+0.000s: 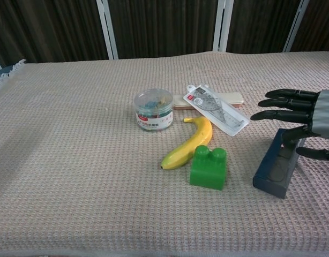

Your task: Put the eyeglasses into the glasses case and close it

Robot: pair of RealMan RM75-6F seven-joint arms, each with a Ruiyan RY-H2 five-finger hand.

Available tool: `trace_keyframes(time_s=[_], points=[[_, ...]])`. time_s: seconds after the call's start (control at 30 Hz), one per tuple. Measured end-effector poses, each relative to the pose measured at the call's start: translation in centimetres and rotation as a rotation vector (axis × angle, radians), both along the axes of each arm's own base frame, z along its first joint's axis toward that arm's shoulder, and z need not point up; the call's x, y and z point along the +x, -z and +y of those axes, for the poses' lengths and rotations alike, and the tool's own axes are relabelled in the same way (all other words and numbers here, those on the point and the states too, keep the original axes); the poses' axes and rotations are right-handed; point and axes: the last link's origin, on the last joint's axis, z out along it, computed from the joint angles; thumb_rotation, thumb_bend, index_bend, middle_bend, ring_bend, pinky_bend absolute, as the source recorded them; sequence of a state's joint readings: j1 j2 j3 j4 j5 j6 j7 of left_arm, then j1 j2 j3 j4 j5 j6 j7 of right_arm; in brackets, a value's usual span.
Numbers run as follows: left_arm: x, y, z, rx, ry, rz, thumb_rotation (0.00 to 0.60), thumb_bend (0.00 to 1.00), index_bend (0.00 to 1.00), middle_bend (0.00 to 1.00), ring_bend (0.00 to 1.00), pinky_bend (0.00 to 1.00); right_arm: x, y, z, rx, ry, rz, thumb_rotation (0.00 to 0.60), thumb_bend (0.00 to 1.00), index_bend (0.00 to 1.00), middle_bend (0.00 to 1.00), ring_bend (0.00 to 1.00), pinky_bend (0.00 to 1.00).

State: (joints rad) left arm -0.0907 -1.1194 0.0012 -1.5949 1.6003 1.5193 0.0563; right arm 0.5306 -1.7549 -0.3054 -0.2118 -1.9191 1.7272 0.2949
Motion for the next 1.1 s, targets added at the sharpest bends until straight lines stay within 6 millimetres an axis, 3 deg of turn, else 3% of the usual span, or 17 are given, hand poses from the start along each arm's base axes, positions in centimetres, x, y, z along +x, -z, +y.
trace_keyframes(time_s=[0.33, 0.83, 1.1], points=[[0.0, 0.1, 0.0, -0.005, -0.002, 0.003, 0.6, 0.41, 0.0, 0.0, 0.0, 0.05, 0.5, 0.9, -0.7, -0.001, 0.008, 0.008, 0.6, 0.55, 0.77, 0.21, 0.0, 0.0], [0.1, 0.4, 0.1, -0.015, -0.004, 0.013, 0.6, 0.41, 0.0, 0.0, 0.0, 0.05, 2.3, 2.6, -3.7, -0.029, 0.045, 0.025, 0.6, 0.55, 0.52, 0.19, 0.0, 0.0], [0.1, 0.2, 0.1, -0.008, -0.003, 0.008, 0.6, 0.41, 0.0, 0.0, 0.0, 0.05, 3.3, 3.0, -4.8, -0.054, 0.048, 0.011, 0.6, 0.55, 0.5, 0.19, 0.0, 0.0]])
